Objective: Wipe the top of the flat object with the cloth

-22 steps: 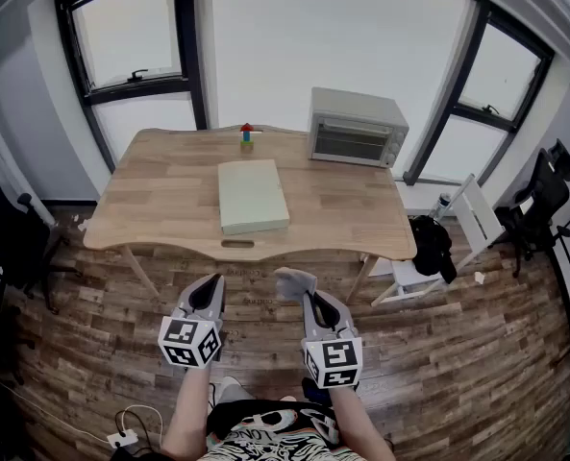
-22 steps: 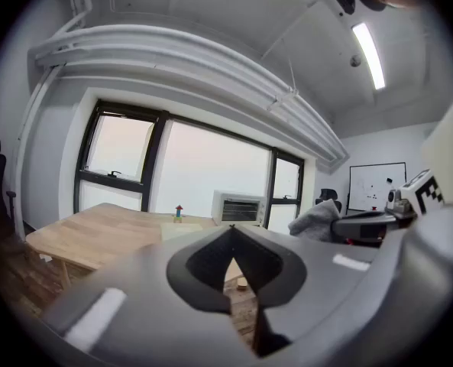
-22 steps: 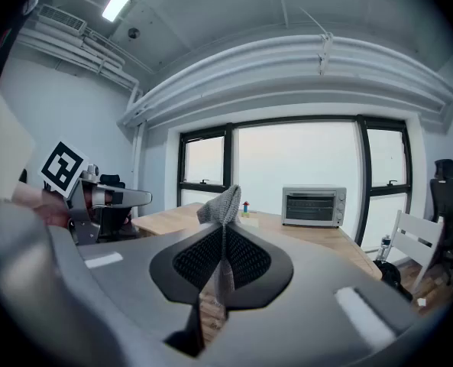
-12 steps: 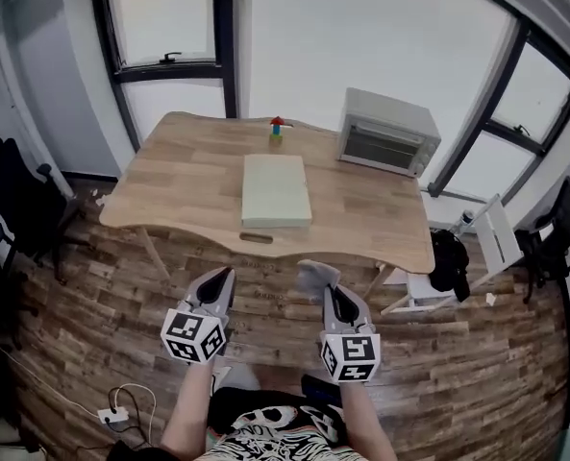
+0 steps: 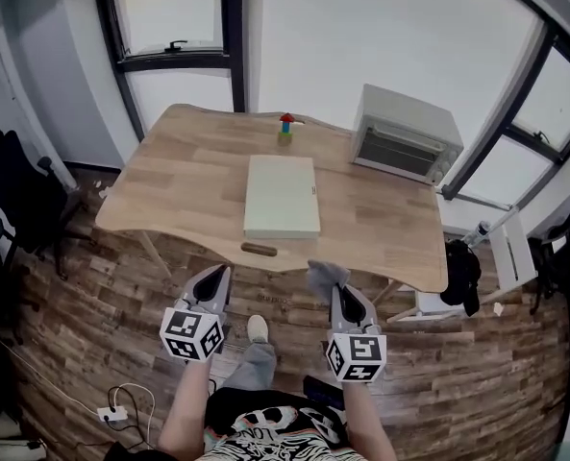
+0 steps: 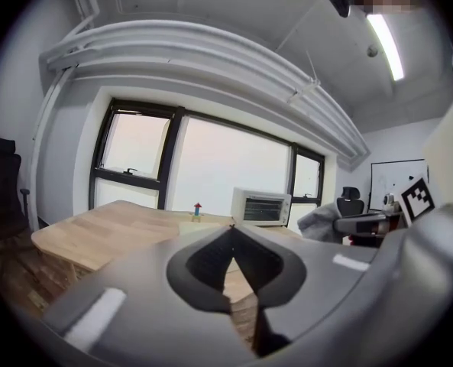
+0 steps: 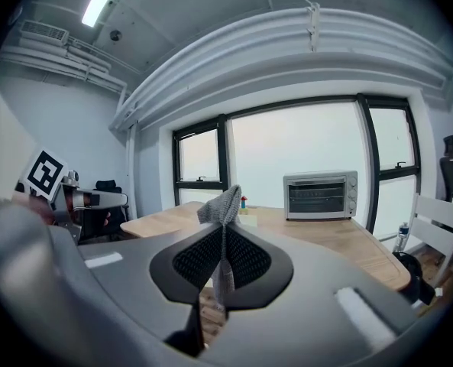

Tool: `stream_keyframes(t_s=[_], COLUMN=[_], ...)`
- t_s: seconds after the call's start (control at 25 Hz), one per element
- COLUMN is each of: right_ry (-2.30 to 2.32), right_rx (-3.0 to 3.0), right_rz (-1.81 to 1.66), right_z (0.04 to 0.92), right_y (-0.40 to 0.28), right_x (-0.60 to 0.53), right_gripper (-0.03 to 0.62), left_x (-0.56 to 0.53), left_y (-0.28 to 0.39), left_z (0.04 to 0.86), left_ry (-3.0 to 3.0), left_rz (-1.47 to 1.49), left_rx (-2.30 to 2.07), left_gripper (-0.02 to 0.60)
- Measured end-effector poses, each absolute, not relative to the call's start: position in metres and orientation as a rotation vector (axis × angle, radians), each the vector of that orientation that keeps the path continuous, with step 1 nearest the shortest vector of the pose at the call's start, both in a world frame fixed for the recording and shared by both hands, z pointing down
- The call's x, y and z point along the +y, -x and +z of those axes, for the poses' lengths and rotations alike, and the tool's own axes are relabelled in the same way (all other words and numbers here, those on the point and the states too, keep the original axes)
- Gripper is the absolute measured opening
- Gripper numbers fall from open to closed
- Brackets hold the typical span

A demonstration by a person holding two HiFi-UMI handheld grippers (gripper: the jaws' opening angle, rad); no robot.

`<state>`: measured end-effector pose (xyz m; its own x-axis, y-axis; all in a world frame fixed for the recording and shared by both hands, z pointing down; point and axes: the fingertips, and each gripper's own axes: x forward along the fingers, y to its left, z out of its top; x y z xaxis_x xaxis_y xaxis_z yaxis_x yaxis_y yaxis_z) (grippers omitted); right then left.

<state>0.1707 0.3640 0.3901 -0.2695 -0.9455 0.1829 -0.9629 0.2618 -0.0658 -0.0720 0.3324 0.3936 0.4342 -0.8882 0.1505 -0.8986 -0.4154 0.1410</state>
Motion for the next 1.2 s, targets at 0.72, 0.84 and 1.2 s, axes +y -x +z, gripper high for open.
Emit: stream_keyframes(t_s=[0.72, 0.84, 1.2], right_ry=[-1.690, -1.646, -1.680], right_rx=[-2.254, -2.286, -2.260], right_rz=[0.339, 0.407, 0.414], right_z=[0.438, 0.440, 0.435], right_y=[-0.125, -0.117, -0.131], right_x=[0.079, 0.059, 0.023], right_gripper=[0.012, 0.012, 0.012], left_x=[0.032, 0.005, -0.034], left_y=[0.097, 0.106, 0.117], left_z=[0.457, 0.460, 0.468], left_ry=[-2.431, -2.410, -2.370], left_rz=[0.170, 0.124, 0.148], left_rx=[-1.401, -1.387, -1.418], left_gripper=[0.057, 0.057, 0.057])
